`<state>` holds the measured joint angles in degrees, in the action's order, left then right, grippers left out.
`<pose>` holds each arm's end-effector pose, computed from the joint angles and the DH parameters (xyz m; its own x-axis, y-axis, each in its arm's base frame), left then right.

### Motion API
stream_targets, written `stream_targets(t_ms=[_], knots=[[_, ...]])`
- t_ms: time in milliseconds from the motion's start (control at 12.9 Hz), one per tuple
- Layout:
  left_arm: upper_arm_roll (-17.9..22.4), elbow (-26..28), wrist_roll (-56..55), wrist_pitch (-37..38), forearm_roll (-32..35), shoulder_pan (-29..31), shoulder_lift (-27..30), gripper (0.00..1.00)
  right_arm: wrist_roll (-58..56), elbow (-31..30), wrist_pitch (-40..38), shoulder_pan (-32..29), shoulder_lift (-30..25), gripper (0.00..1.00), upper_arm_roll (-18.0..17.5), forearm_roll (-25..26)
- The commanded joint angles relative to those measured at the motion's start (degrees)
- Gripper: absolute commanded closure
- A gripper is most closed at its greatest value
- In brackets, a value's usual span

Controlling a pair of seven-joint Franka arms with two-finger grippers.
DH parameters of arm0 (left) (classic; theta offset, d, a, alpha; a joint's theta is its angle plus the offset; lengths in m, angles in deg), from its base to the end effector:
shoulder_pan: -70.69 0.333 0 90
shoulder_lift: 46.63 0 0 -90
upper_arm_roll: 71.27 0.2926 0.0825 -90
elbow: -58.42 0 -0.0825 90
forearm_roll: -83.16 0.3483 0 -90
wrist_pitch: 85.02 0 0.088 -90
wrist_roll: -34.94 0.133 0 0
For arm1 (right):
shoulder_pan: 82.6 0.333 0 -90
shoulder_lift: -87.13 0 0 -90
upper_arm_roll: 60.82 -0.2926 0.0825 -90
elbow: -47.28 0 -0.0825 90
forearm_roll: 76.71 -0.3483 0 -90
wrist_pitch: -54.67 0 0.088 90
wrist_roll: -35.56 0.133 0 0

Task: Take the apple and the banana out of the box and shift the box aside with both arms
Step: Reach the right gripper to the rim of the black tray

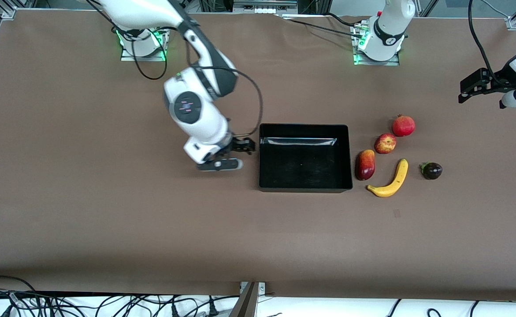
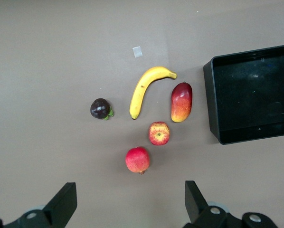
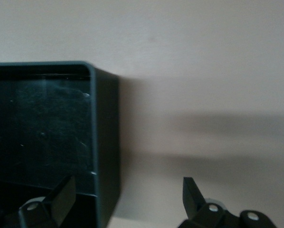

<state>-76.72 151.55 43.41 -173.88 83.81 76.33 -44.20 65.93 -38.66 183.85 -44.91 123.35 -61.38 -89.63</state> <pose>0.5030 0.0023 0.5712 0.9891 -0.1436 -0.0342 -0.1440 -0.9895 -0.0104 0.5300 0.4301 0.2846 1.0000 0.0038 -0.0055 0.0025 -0.9749 -0.2227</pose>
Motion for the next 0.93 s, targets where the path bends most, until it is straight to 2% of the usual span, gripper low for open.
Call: stream_targets(t_ms=[0, 77, 155, 232, 310, 387, 852], knots=[[-0.17, -1.64, 0.49, 0.53, -1.36, 0.43, -0.76, 0.0, 2.24, 2.97, 4.48, 3.61, 4.1, 0.0, 0.73, -1.15], [-0.17, -1.63, 0.49, 0.53, -1.36, 0.43, -0.76, 0.0, 2.07, 2.88, 6.24, 4.93, 5.34, 0.0, 0.73, -1.06], [-0.17, -1.63, 0.49, 0.53, -1.36, 0.43, -0.76, 0.0, 2.07, 2.62, 6.87, 5.46, 6.74, 0.12, 0.73, -0.54], [-0.17, -1.63, 0.4, 0.53, -1.36, 0.43, -0.76, 0.0, 2.15, 2.36, 6.96, 6.08, 7.8, 0.59, 0.82, -0.62], [-0.17, -1.72, 0.4, 0.53, -1.36, 0.43, -0.67, 0.0, 2.94, 2.36, 6.88, 6.17, 8.77, 0.95, 0.82, -0.71], [-0.17, -1.72, 0.4, 0.53, -1.36, 0.34, -0.67, 0.0, 3.21, 2.36, 6.79, 6.09, 8.86, 1.0, 0.82, -0.45], [-0.26, -1.72, 0.4, 0.53, -1.36, 0.34, -0.67, 0.0, 2.77, 2.27, 5.56, 6.09, 8.16, 1.0, 0.82, -0.71]])
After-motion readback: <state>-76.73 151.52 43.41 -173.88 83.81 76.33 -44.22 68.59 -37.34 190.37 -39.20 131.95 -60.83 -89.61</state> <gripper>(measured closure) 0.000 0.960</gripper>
